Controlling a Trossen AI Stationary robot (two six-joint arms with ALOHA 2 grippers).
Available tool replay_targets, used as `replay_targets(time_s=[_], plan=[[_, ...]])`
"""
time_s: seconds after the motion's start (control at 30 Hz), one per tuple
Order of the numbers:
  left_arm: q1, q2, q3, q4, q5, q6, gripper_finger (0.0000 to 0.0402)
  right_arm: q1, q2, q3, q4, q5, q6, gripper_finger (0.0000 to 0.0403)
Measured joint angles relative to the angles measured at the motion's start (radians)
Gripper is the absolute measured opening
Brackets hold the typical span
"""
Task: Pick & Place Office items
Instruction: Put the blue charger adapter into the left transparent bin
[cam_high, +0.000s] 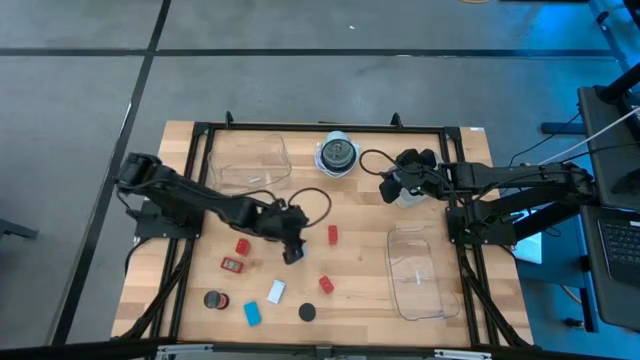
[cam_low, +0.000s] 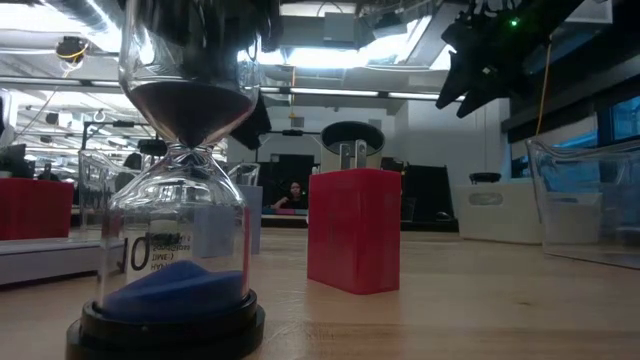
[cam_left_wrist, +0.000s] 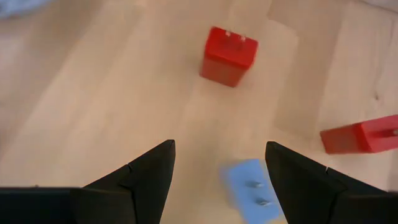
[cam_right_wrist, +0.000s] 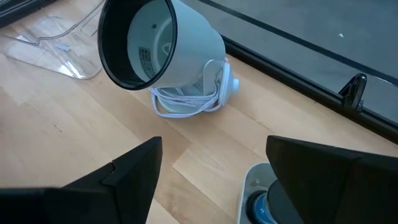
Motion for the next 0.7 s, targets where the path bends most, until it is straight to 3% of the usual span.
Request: replay_targets(time_s=[0.2, 0.37, 0.57, 0.7], plan=[[-0.013, 0.136, 0.108, -0.018, 0.135, -0.009, 0.0249, 0.000, 0.000, 0.000, -0.001, 0.000, 0.000, 0.0290], [-0.027, 0.194, 0.147, -0.071, 0.088, 0.029, 0.0249, 0.000, 0.000, 0.000, -0.003, 0.000, -0.004, 0.0290], [-0.034, 0.196, 0.151, -0.086, -0.045, 0.031, 0.0249, 0.000, 0.000, 0.000, -0.008, 0.000, -0.020, 0.0290], [-0.033, 0.193, 0.151, -0.102, -0.006, -0.008, 0.0249, 0.000, 0.000, 0.000, -0.008, 0.000, -0.020, 0.0290]])
